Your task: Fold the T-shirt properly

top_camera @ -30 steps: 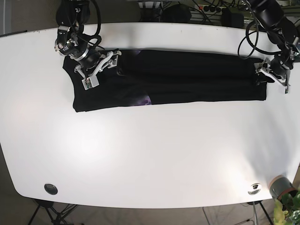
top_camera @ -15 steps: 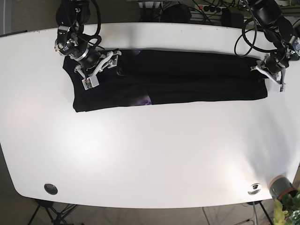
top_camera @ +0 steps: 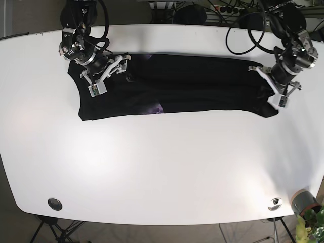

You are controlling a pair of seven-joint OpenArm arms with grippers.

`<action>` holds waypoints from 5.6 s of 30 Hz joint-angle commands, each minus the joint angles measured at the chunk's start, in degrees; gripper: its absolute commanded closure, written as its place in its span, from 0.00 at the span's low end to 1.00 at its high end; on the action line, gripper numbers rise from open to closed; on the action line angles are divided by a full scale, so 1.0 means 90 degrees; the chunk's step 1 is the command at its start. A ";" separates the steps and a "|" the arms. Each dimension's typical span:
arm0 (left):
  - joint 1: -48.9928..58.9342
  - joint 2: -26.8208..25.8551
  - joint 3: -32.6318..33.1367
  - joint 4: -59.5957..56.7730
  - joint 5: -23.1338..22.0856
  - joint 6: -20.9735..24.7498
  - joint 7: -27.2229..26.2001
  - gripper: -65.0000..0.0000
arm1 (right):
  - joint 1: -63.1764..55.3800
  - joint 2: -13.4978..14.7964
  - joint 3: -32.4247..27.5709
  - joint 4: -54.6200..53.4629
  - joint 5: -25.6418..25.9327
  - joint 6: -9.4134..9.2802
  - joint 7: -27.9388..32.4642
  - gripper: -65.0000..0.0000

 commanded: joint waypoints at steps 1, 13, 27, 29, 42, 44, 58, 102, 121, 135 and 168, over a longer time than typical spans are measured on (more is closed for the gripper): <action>0.0056 0.0078 0.0212 0.0309 -0.0096 -0.0031 -0.0074 1.00 | 0.0004 0.0015 0.0011 0.0046 -0.0071 -0.0023 -0.0112 0.25; -0.0042 0.0635 0.2224 0.0299 -0.0106 0.0824 -0.0113 1.00 | 0.0004 0.0015 0.0021 0.0046 -0.0071 -0.0023 -0.0112 0.25; -0.0462 0.0889 0.3328 -0.0267 -0.0106 0.1518 -0.0113 1.00 | -0.0006 0.0015 0.0021 0.0056 -0.0071 -0.0023 -0.0112 0.25; -0.0560 0.0889 0.3416 -0.0384 -0.0106 0.1635 -0.0123 1.00 | -0.0006 0.0015 0.0021 0.0056 -0.0071 -0.0023 -0.0112 0.25; -0.0765 0.0898 0.3777 -0.0638 -0.0116 0.2309 -0.0123 0.57 | -0.0016 0.0015 0.0021 0.0056 -0.0071 0.0016 -0.0112 0.25; -0.0882 0.0898 0.4021 -0.0628 -0.0116 0.2651 -0.0123 0.52 | -0.0016 0.0015 0.0021 0.0114 -0.0062 0.0016 -0.0112 0.25; -0.1077 0.0556 0.5242 0.0339 0.0734 0.2621 -0.0113 0.43 | -0.0055 0.0123 0.0803 0.1394 0.1814 -0.0023 -0.0708 0.25; -0.0384 0.0361 0.1276 -0.1371 0.0832 -0.0031 -0.0397 0.99 | 0.0814 0.0396 0.2502 -0.1078 0.2967 0.0338 -0.1978 0.24; -0.0354 0.0371 0.1296 -0.1390 0.0842 -0.0031 -0.0397 0.99 | 0.0893 0.0367 0.2072 -0.1078 0.2927 0.0290 -0.1919 0.40; -0.0354 0.0410 0.1306 -0.1400 0.0842 -0.0031 -0.0387 0.98 | 0.0814 0.0406 0.2053 -0.0218 0.2654 -0.0267 -0.1753 0.97; -0.0765 0.1455 0.2908 -0.2328 0.0832 -0.0016 -0.0397 0.98 | 0.0551 -0.0063 0.0265 0.1745 0.2888 -0.0306 -0.2486 0.97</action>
